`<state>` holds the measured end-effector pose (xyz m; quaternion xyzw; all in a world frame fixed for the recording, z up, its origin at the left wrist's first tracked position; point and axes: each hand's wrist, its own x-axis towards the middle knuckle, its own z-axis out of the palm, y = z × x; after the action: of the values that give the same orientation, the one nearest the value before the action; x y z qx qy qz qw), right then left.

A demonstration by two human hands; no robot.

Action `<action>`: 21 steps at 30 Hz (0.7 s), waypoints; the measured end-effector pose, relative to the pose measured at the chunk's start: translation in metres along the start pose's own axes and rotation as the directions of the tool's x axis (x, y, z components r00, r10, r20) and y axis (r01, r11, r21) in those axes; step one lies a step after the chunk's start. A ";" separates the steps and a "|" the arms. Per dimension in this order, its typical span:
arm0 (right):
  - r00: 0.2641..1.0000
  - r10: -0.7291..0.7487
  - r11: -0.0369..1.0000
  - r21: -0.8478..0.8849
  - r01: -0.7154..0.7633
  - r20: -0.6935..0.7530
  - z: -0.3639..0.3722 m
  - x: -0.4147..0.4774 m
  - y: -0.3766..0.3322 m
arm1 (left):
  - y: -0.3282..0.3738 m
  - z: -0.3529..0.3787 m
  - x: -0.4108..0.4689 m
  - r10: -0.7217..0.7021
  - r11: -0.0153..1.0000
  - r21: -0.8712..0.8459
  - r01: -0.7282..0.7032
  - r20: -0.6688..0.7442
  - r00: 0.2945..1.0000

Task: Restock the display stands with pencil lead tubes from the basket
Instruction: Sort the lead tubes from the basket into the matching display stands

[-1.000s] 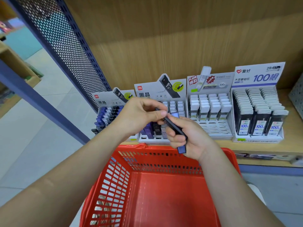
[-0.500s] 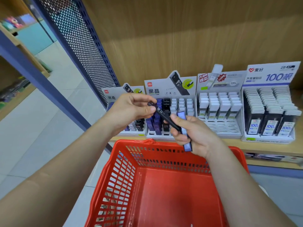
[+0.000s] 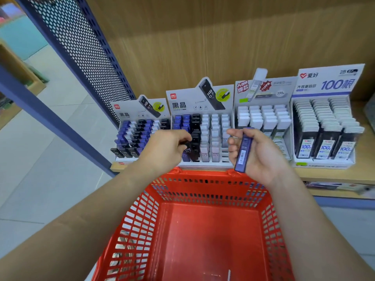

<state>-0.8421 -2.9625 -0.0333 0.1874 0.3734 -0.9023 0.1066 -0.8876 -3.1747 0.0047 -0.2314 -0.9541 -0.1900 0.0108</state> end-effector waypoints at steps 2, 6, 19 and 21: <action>1.000 0.001 1.000 0.030 -0.002 0.011 0.000 0.000 0.003 | 0.001 0.006 -0.001 0.025 0.998 0.050 -0.026 0.025 0.999; 1.000 -0.026 1.000 -0.009 0.026 0.008 -0.003 0.000 0.004 | 0.002 0.012 0.003 0.062 0.994 0.084 -0.066 0.052 0.997; 0.993 -0.112 0.989 -0.093 0.115 0.037 -0.003 -0.008 0.000 | -0.006 0.042 0.011 0.147 0.982 0.128 -0.140 -0.043 0.988; 0.990 -0.139 0.982 -0.123 0.141 0.028 -0.001 -0.009 -0.001 | -0.004 0.041 0.014 0.098 0.983 0.160 -0.093 -0.022 0.995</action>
<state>-0.8336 -2.9606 -0.0295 0.1448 0.4400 -0.8843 0.0581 -0.8990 -3.1568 -0.0330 -0.2726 -0.9536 -0.1163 0.0523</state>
